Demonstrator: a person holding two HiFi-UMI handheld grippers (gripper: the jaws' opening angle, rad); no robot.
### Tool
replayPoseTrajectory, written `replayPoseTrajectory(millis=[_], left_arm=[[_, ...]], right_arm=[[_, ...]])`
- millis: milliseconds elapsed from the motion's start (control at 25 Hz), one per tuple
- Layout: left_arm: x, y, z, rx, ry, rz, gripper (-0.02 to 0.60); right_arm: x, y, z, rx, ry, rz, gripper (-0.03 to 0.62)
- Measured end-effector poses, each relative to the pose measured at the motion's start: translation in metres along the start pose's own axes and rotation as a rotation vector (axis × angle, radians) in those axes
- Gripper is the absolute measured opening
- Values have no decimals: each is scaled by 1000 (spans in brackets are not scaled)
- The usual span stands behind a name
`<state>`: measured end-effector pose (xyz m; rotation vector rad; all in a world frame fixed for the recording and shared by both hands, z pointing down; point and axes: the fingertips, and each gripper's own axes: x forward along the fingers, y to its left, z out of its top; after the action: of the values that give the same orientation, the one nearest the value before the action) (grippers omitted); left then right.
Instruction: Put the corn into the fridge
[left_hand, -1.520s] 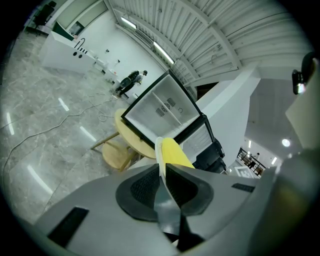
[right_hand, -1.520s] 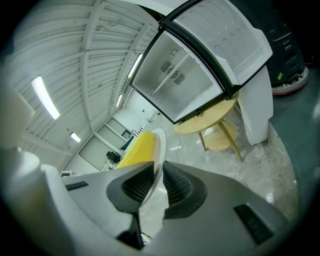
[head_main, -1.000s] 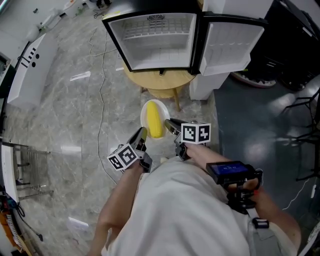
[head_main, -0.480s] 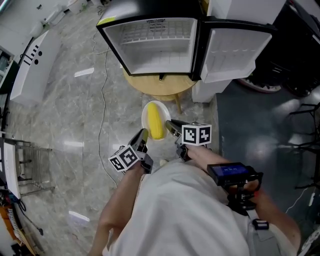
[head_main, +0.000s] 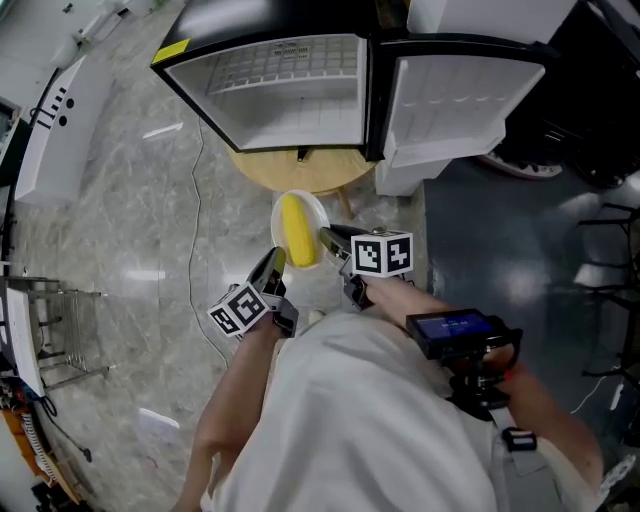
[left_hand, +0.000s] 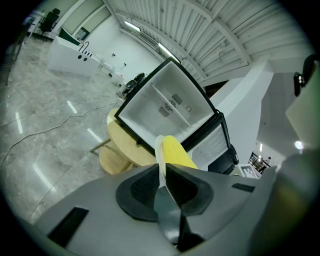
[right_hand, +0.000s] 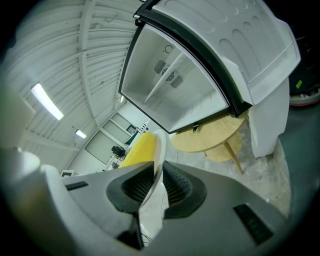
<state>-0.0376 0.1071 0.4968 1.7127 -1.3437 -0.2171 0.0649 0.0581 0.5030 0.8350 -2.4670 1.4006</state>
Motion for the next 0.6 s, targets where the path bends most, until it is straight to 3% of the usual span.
replayPoseTrajectory(millis=[600], left_arm=[[41,-14,5,-29,-53,55,46]], right_arm=[[3,-28,39,-42,57,46,55]])
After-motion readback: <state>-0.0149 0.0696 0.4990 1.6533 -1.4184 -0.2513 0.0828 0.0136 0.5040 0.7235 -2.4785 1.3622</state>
